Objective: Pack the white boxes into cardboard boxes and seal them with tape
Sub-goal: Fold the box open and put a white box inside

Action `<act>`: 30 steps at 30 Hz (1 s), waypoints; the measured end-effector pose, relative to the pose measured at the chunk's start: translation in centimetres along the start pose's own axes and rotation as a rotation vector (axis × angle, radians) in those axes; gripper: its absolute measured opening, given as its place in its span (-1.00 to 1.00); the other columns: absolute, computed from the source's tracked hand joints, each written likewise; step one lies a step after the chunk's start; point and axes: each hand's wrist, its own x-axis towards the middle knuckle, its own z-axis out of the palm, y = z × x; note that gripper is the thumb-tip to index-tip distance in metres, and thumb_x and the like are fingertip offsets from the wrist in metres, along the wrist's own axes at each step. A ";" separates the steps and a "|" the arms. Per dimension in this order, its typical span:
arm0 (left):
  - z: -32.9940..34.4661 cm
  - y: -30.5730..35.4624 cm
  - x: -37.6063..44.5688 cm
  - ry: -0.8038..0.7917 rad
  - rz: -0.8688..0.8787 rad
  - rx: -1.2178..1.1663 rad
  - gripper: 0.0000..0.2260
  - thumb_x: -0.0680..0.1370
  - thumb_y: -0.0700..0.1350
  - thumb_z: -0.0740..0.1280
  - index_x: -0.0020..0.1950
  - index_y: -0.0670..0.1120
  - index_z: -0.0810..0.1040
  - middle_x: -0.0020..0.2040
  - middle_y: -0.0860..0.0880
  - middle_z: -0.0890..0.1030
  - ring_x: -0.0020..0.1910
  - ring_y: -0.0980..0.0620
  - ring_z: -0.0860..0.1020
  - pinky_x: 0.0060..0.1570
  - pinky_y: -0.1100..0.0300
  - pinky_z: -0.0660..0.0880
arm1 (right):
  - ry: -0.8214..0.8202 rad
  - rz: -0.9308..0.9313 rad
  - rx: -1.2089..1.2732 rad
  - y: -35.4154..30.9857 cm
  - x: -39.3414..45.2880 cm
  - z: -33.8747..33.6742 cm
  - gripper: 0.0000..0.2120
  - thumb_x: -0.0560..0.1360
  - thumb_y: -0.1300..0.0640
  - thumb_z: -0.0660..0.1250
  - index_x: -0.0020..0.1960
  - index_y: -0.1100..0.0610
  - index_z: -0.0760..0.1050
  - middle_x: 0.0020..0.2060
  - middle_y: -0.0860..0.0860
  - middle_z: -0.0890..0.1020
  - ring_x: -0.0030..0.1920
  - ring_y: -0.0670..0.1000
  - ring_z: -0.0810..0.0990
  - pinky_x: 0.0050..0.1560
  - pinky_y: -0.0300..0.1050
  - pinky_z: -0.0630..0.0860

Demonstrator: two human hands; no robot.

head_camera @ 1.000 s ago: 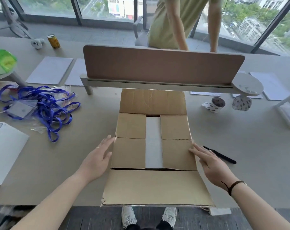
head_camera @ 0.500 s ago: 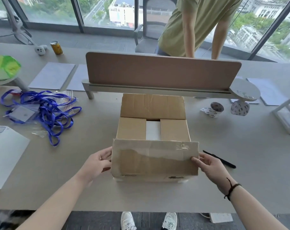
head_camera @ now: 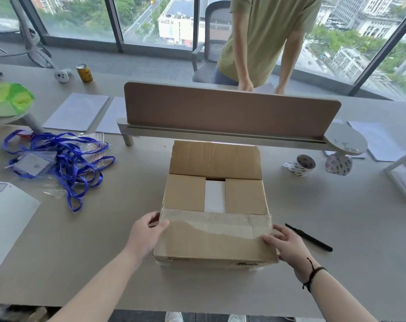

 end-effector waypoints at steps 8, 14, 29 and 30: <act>0.8 5.2 4.4 -0.068 0.003 0.026 -0.71 0.57 -0.33 0.37 0.04 0.09 0.50 0.03 0.18 0.57 0.01 0.26 0.56 0.00 0.29 0.49 | -0.003 -0.061 0.009 -5.4 3.1 -0.3 -0.40 0.56 0.03 0.44 0.53 0.07 0.33 0.33 0.06 0.56 0.18 0.01 0.57 0.19 0.01 0.50; 2.4 10.5 8.1 -0.192 0.056 -0.048 -0.83 0.64 -0.15 0.30 0.18 0.09 0.53 0.15 0.24 0.57 0.16 0.31 0.48 0.12 0.33 0.40 | 0.012 -0.075 0.073 -11.0 5.7 1.1 -0.73 0.67 -0.16 0.17 0.28 -0.11 0.47 0.15 -0.21 0.58 0.17 -0.06 0.53 0.24 -0.02 0.41; 0.4 7.1 8.8 -0.008 0.062 -0.105 -0.73 0.60 0.15 0.29 0.16 0.06 0.66 0.17 0.10 0.67 0.23 0.05 0.58 0.40 -0.05 0.41 | -0.083 -0.124 0.189 -8.9 6.8 -0.1 -0.60 0.65 -0.14 0.23 0.40 0.01 0.51 0.36 -0.07 0.53 0.36 -0.07 0.44 0.45 -0.02 0.29; 0.4 6.3 8.5 -0.023 0.093 -0.071 -0.76 0.59 0.13 0.32 0.16 0.07 0.66 0.18 0.11 0.67 0.26 0.07 0.58 0.41 -0.01 0.40 | -0.100 -0.148 0.125 -8.2 6.6 0.0 -0.60 0.64 -0.08 0.27 0.45 -0.02 0.46 0.41 -0.13 0.48 0.38 -0.11 0.41 0.42 -0.08 0.26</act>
